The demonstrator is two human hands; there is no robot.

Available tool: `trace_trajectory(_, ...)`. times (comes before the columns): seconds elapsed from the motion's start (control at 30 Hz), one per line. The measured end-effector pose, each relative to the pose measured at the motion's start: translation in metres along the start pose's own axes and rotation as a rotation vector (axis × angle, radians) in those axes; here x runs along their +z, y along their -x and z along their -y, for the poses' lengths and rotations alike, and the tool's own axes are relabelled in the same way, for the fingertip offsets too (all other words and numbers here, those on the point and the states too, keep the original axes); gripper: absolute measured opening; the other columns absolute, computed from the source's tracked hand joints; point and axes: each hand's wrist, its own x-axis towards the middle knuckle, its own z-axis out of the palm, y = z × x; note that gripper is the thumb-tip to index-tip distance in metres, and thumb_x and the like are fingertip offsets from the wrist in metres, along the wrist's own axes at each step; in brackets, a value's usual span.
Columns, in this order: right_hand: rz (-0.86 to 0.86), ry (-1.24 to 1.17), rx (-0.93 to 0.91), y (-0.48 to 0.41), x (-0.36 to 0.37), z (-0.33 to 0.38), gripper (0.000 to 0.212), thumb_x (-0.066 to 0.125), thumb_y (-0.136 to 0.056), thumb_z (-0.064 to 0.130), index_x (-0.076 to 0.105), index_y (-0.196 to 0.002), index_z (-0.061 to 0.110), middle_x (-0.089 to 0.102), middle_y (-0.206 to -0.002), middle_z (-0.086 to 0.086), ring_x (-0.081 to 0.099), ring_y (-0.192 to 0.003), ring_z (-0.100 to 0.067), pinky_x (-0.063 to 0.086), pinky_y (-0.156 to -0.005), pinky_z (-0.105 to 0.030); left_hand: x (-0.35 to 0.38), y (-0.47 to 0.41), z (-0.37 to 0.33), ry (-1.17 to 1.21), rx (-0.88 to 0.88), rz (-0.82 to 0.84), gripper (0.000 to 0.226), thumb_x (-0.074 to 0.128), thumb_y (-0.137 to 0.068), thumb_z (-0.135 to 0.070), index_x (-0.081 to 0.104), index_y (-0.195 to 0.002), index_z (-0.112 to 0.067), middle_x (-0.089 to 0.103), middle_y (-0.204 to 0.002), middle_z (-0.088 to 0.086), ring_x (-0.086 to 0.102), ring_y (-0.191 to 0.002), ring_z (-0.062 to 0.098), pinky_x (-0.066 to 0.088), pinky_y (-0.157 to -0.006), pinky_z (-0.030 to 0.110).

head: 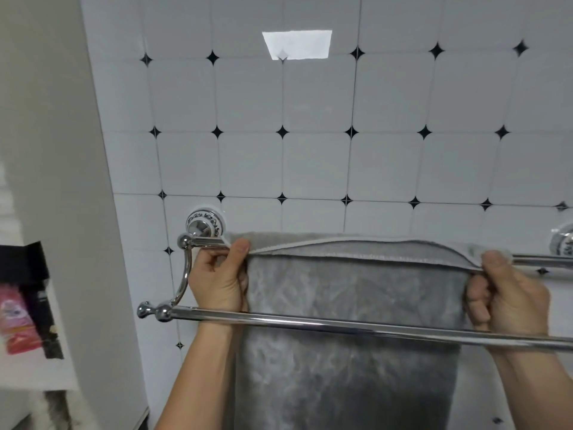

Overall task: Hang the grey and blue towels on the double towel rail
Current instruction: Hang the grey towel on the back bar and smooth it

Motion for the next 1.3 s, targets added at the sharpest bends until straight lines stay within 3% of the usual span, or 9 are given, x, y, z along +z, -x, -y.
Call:
trace_trajectory(0.17,0.107,-0.128,0.002,0.006,0.004,0.001,0.05,0.062,-0.086,0.043,0.056,-0.047,0.013,0.032,-0.03,0.0,0.014,-0.023,-0.013,0.011,-0.035,-0.011,-0.006,0.002,-0.002,-0.134,-0.029,0.054,0.046,0.083,-0.059,-0.048,0.052,-0.041,-0.018,0.036,-0.034,-0.007,0.026,-0.028,0.007,0.017,-0.034,0.014)
trace_trajectory(0.3,0.16,-0.226,0.052,0.008,0.005,0.002,0.05,0.047,-0.096,0.029,0.056,-0.048,0.016,0.036,-0.032,0.004,0.009,-0.026,-0.018,0.009,-0.034,-0.012,-0.006,0.001,-0.004,-0.101,-0.044,0.094,0.035,0.079,-0.065,-0.04,0.062,-0.046,-0.016,0.059,-0.047,0.0,0.034,-0.024,0.007,0.022,-0.03,0.011)
trace_trajectory(0.4,0.139,-0.227,0.077,0.01,0.003,-0.001,0.045,0.048,-0.094,0.024,0.059,-0.051,0.016,0.041,-0.035,0.002,0.022,-0.02,-0.008,0.01,-0.034,-0.012,-0.006,0.001,-0.003,-0.093,-0.053,0.123,0.031,0.075,-0.072,-0.037,0.066,-0.049,-0.018,0.066,-0.053,0.003,0.034,-0.023,0.007,0.023,-0.029,0.01)
trace_trajectory(0.53,0.099,-0.215,0.113,0.013,-0.001,-0.008,0.037,0.054,-0.085,0.025,0.062,-0.05,0.016,0.04,-0.033,0.001,0.028,-0.022,-0.007,0.019,-0.034,-0.01,-0.013,0.001,0.002,-0.128,-0.036,0.15,0.037,0.065,-0.089,-0.025,0.069,-0.052,-0.02,0.059,-0.043,-0.002,0.034,-0.023,0.006,0.025,-0.03,0.009)
trace_trajectory(0.8,0.122,-0.174,0.164,0.028,-0.016,-0.021,0.033,0.057,-0.084,0.026,0.061,-0.052,0.019,0.039,-0.035,0.005,0.03,-0.026,-0.005,0.023,-0.031,-0.011,-0.014,0.007,0.007,-0.053,-0.071,0.19,0.043,0.054,-0.096,-0.009,0.058,-0.055,-0.022,0.051,-0.043,-0.005,0.034,-0.027,0.005,0.017,-0.035,0.02)
trace_trajectory(0.9,0.126,-0.132,0.19,0.038,-0.025,-0.028,0.032,0.056,-0.085,0.026,0.057,-0.053,0.018,0.035,-0.034,0.001,0.026,-0.025,-0.008,0.022,-0.031,-0.012,-0.03,0.015,0.015,-0.069,-0.149,0.147,0.046,0.054,-0.094,-0.004,0.059,-0.051,-0.021,0.052,-0.042,-0.007,0.039,-0.03,0.002,0.03,-0.033,0.012)
trace_trajectory(1.03,0.077,-0.052,0.225,0.053,-0.041,-0.046,0.034,0.055,-0.086,0.019,0.057,-0.052,0.017,0.034,-0.034,-0.001,0.024,-0.028,-0.01,0.013,-0.037,-0.021,-0.065,0.037,0.031,-0.244,-0.134,0.216,0.047,0.052,-0.094,-0.002,0.052,-0.05,-0.019,0.041,-0.034,-0.001,0.035,-0.031,0.011,0.032,-0.039,0.02)
trace_trajectory(1.13,0.063,0.032,0.23,0.067,-0.055,-0.059,0.037,0.063,-0.078,0.024,0.052,-0.044,0.014,0.038,-0.037,-0.003,0.027,-0.031,-0.013,0.019,-0.038,-0.019,-0.09,0.052,0.042,-0.365,-0.136,0.226,0.045,0.055,-0.092,-0.001,0.056,-0.049,-0.013,0.042,-0.035,0.003,0.035,-0.032,0.011,0.031,-0.041,0.019)
trace_trajectory(1.3,0.123,0.169,0.283,0.097,-0.088,-0.088,0.043,0.059,-0.087,0.031,0.051,-0.048,0.012,0.041,-0.041,-0.009,0.033,-0.036,-0.016,0.031,-0.04,-0.021,-0.132,0.082,0.059,-0.452,-0.246,0.21,0.04,0.062,-0.089,-0.009,0.055,-0.051,-0.012,0.042,-0.036,0.006,0.035,-0.034,0.01,0.032,-0.042,0.014)
